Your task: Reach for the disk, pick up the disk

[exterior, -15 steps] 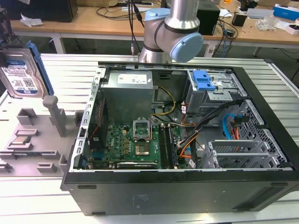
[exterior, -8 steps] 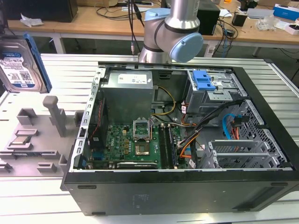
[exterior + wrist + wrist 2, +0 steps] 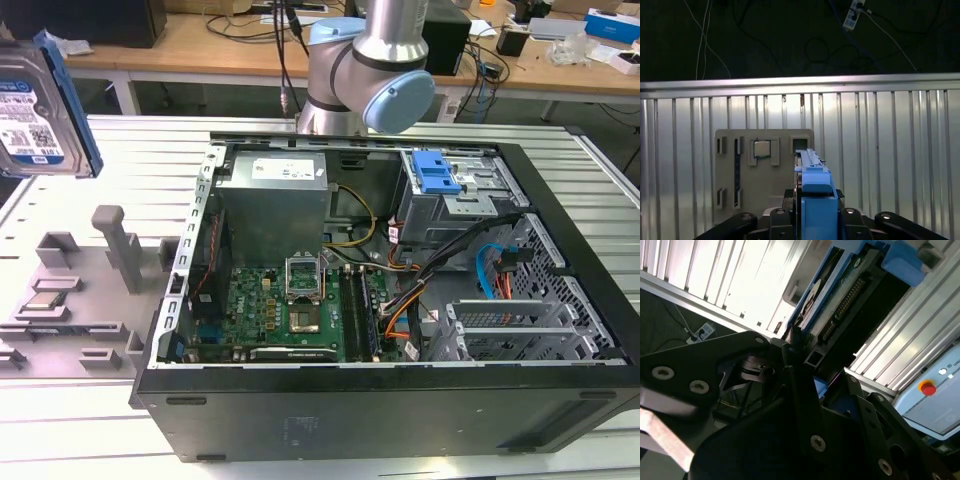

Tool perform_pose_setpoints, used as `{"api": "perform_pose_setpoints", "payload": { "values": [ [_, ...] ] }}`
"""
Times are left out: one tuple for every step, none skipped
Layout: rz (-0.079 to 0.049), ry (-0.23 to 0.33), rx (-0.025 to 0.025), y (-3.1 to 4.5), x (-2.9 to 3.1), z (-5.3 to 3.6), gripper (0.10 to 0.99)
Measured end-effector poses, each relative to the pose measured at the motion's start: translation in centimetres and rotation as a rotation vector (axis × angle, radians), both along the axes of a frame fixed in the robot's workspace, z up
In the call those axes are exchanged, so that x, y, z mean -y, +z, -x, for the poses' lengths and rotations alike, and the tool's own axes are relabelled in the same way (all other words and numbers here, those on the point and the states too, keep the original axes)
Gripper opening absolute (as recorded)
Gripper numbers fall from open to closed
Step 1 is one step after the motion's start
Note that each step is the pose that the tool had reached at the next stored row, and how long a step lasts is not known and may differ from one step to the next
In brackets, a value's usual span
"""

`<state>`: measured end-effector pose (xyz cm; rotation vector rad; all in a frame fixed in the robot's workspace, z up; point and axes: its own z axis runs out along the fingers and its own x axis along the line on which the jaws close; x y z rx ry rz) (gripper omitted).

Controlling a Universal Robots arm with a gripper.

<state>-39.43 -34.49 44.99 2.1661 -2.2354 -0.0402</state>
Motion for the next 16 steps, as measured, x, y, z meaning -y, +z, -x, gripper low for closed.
{"api": "perform_pose_setpoints", "payload": {
  "values": [
    [0.000,0.000,-0.0001,0.45,-0.02,0.00,0.369],
    [0.000,0.000,0.0000,0.85,-0.03,0.00,0.369],
    [0.000,0.000,-0.0001,1.20,-0.05,0.00,0.369],
    [0.000,0.000,-0.0001,1.54,-0.06,0.00,0.369],
    [0.000,0.000,0.0000,1.92,-0.08,0.00,0.369],
    [0.000,0.000,0.0001,2.12,-0.09,0.00,0.369],
    [0.000,0.000,-0.0001,2.46,-0.10,0.00,0.369],
    [0.000,0.000,-0.0001,3.13,-0.12,0.00,0.369],
    [0.000,0.000,0.0000,3.49,-0.13,-0.01,0.369],
    [0.000,0.000,-0.0001,3.85,-0.13,-0.01,0.369],
    [0.000,0.000,-0.0001,4.12,-0.14,0.00,0.369],
    [0.000,0.000,-0.0001,4.33,-0.14,0.00,0.369],
    [0.000,0.000,-0.0001,4.61,-0.14,0.00,0.369],
    [0.000,0.000,-0.0001,4.95,-0.15,0.00,0.369],
    [0.000,0.000,0.0000,4.98,-0.15,-0.01,0.369],
    [0.000,0.000,0.0000,4.97,-0.15,0.00,0.369]
  ]
}}
